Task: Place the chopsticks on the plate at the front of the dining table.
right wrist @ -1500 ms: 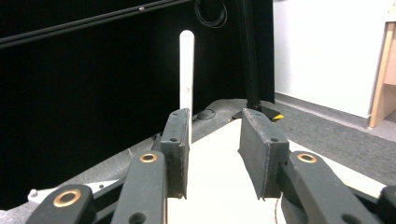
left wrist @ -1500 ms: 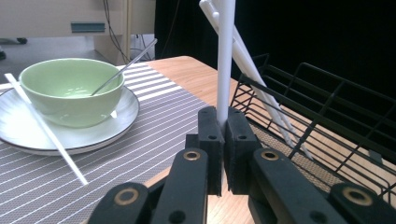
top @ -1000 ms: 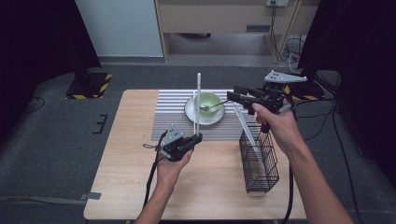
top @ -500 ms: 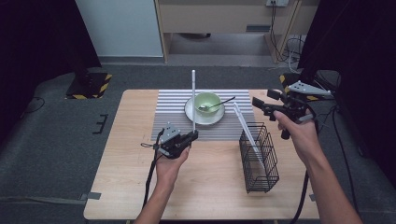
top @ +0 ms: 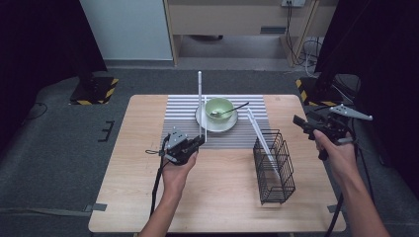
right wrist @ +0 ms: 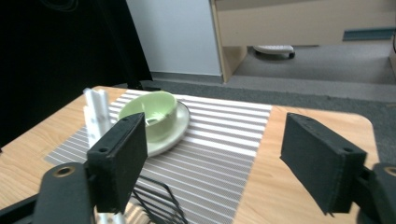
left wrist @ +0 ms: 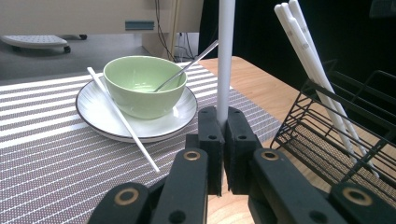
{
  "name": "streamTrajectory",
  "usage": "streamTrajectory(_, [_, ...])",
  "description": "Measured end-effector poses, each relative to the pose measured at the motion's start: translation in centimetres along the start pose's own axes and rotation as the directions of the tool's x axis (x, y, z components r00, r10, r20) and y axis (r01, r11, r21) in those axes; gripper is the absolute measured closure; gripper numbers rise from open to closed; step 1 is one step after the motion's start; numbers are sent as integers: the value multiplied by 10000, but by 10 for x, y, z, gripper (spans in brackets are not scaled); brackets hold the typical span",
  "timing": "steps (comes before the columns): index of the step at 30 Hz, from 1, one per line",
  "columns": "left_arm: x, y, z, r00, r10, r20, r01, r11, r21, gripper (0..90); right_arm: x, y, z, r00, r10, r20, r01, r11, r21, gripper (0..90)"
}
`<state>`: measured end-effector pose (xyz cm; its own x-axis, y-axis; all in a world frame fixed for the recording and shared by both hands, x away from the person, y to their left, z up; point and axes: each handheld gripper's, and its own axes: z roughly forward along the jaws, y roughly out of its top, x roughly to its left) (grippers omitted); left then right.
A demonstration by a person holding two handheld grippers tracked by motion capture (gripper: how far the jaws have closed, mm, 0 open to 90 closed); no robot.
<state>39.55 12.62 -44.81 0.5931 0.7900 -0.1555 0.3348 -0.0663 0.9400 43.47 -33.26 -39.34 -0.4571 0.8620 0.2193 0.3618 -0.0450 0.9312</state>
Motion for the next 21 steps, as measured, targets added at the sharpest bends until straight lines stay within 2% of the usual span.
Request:
streamTrajectory(2, [1, 0, 1, 10000, -10, 23, 10, 10000, 15, 864, -7, -6, -2, 9998, 180, 57, -180, 9998, -15, 250])
streamTrajectory(10, [4, 0, 3, 10000, -47, -80, 47, 10000, 7, 864, -24, -30, -4, 9992, 386, 105, -389, 9989, 271, 306])
streamTrajectory(21, [5, 5, 5, 9997, -171, -202, 170, 9998, -83, 864, -31, -67, 2, 9992, 354, 207, -372, 9950, 932, 394])
